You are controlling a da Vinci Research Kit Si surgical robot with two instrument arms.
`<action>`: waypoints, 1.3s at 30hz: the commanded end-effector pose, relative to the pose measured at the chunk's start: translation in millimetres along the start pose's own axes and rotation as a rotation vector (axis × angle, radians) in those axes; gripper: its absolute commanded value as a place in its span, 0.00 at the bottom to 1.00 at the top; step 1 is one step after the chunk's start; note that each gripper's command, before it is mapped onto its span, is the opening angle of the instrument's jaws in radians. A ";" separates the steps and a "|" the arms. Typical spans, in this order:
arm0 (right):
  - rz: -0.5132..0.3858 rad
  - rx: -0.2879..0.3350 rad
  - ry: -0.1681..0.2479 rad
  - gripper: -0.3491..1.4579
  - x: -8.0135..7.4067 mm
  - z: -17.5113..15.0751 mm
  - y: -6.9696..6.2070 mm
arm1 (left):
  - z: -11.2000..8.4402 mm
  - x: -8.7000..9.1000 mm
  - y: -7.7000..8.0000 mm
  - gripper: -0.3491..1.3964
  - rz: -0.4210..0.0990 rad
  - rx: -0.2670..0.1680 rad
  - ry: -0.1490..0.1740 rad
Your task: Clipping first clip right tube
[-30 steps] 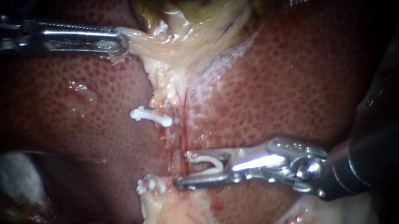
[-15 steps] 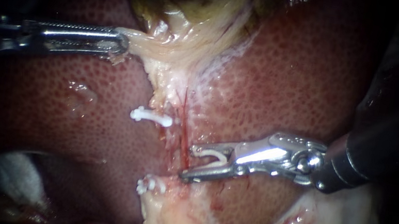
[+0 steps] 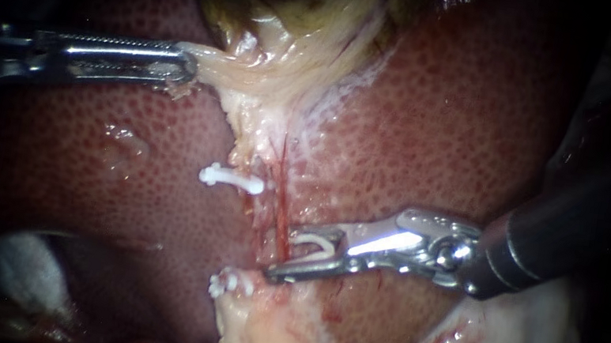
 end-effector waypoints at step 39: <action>0.142 0.092 -0.004 0.00 -0.9 1.4 0.5 | 0.2 -0.1 0.0 0.00 0.000 0.002 -0.002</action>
